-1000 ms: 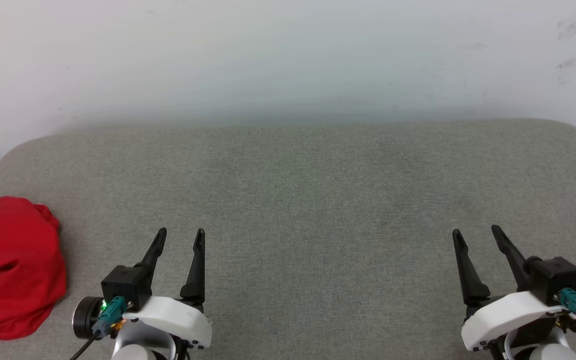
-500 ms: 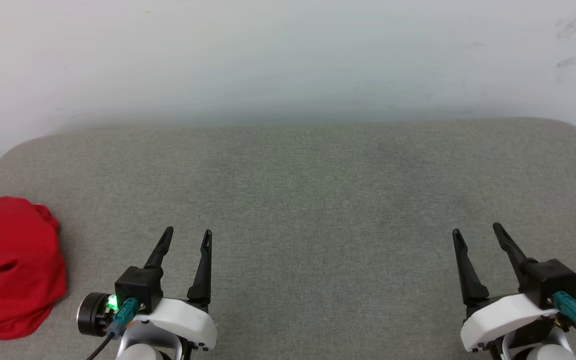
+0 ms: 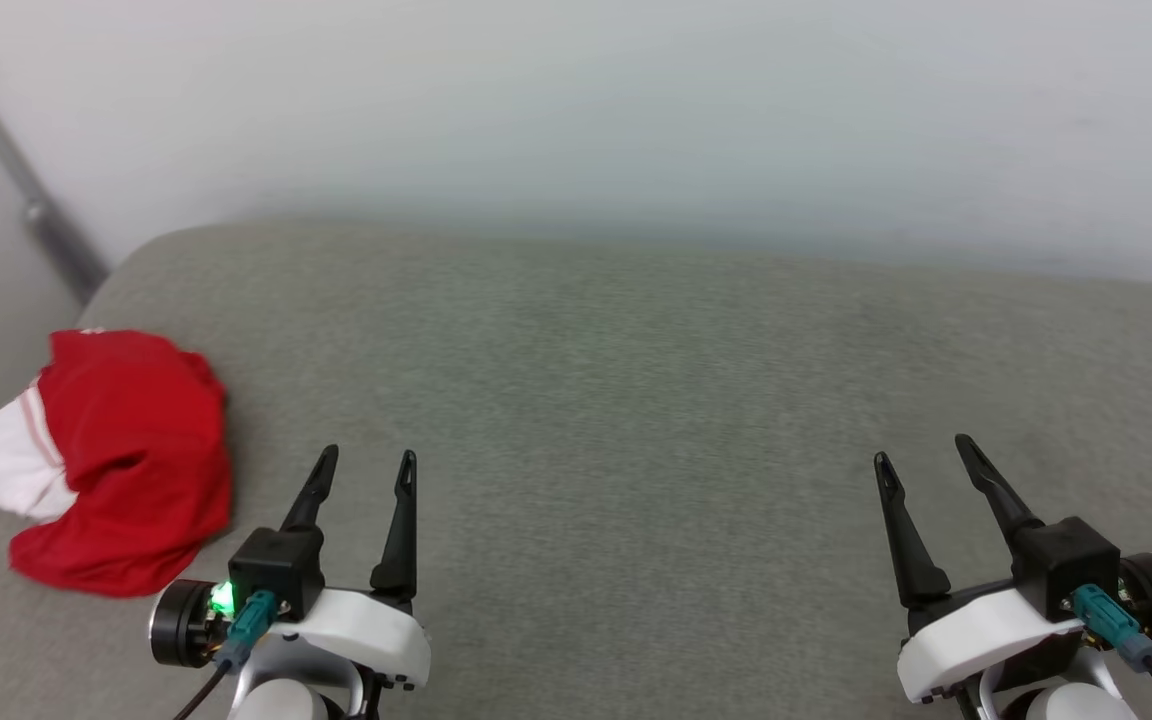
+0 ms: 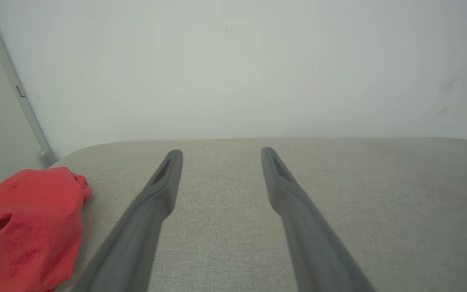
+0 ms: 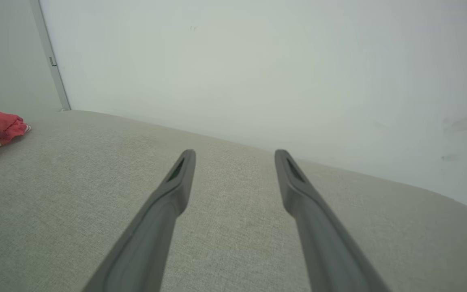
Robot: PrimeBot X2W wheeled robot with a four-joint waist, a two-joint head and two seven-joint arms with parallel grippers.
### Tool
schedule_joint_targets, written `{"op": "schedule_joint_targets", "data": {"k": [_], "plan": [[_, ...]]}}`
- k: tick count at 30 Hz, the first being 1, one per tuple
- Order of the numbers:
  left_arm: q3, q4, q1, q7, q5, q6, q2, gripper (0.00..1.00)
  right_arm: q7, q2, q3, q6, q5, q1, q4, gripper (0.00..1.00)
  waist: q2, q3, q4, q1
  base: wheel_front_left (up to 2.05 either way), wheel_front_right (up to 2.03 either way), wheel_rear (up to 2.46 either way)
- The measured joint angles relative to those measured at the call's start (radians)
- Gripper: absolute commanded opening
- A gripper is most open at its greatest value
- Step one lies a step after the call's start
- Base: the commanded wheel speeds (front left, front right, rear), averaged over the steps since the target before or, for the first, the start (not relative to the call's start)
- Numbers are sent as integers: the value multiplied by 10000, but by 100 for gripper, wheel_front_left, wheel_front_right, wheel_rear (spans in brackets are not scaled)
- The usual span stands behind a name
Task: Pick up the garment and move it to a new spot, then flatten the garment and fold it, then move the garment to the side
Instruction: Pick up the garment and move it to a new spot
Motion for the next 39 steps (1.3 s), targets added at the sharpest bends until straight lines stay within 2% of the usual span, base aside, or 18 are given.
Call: {"op": "schedule_joint_targets", "data": {"k": [5, 6, 10, 20, 24, 30, 34, 39], "plan": [[217, -4, -21, -25, -19, -6, -4, 100, -100, 0, 117, -2, 267, -128, 6, 100, 0, 1, 910, -1, 0, 0, 0], [347, -29, -8, -25, -50, 0, 6, 100, -144, 2, 263, 0, 372, -155, 36, 100, 0, 4, 1506, 0, 0, 0, 0], [546, -82, 24, -25, -75, -10, 19, 100, -207, 2, 435, 0, 477, -297, 75, 100, 0, 24, 2296, 0, 0, 0, 0], [899, -186, 157, -25, -150, -29, -12, 100, -201, 12, 692, 0, 556, -406, 96, 100, 0, 106, 3815, 0, 0, 0, 0], [940, -240, 183, -25, -117, -59, -31, 100, -144, 12, 725, 0, 537, -475, 79, 100, 0, 143, 4010, 0, 0, 0, 0], [1045, -203, -67, -25, -58, -59, -58, 100, -21, 13, 800, 0, 430, -513, 0, 100, 0, 312, 3924, 0, 0, 0, 0], [1058, -173, -861, -25, -58, -138, 0, 100, 157, 13, 869, 0, 263, -721, -196, 100, 0, 621, 3709, 0, 0, 0, 0], [1258, 8, -2627, 589, -136, -240, 546, 100, 405, 13, 991, 0, -23, -1127, -541, 100, 0, 1249, 3286, 0, 0, 0, 0]]}}
